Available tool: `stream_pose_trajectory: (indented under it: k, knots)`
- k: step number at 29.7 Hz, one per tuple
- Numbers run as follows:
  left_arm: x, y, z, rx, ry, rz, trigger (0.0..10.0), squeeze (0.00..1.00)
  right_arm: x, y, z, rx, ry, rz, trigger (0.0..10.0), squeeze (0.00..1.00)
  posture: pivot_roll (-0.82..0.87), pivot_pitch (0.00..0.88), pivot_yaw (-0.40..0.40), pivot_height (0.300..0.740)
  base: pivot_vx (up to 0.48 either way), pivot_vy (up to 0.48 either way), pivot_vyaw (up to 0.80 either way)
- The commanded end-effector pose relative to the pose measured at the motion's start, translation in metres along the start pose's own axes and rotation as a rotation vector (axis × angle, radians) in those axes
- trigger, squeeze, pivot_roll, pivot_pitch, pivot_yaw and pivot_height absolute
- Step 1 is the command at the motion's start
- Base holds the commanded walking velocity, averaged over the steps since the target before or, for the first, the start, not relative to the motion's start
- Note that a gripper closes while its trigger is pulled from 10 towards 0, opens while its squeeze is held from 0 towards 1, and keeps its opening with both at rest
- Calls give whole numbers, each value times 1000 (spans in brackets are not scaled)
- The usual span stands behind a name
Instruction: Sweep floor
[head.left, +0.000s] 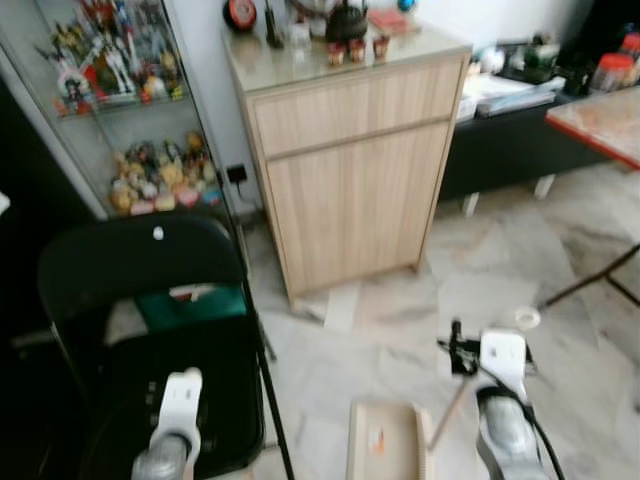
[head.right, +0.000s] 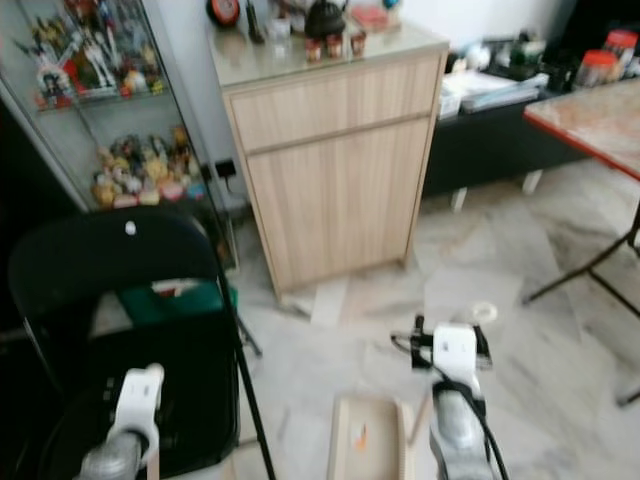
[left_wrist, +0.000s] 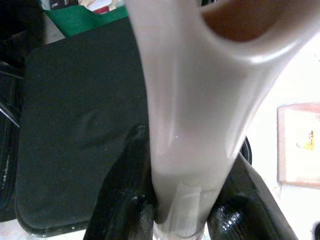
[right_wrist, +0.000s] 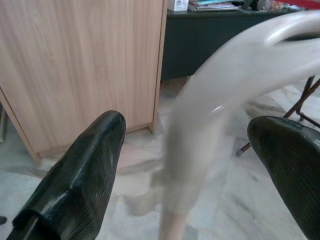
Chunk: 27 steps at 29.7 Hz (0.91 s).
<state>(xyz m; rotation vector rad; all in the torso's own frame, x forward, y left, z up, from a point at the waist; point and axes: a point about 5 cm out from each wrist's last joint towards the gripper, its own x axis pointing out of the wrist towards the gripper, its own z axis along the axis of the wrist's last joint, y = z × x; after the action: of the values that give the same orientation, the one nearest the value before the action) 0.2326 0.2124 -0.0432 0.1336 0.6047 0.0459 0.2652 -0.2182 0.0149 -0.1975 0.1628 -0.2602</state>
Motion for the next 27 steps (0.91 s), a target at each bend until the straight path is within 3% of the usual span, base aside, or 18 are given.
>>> stream_pose_trajectory:
  k: [1,9,17,27]
  knots:
    - [-2,3,-5,11,22,7,10000,0,1,0,2,10,1,0,10000,0,-175,0,86,740,0,0,0]
    - [-2,3,-5,19,22,2,10000,0,4,-14,3,10,-5,-25,10000,0,-178,0,93,740,0,0,0]
    - [-2,2,-5,31,26,-11,10000,0,5,-47,1,-1,5,-80,10000,0,-179,0,101,740,0,0,0]
    - [-2,3,-4,45,24,-15,10000,0,10,-59,4,-16,3,29,10000,0,-177,0,110,740,0,0,0]
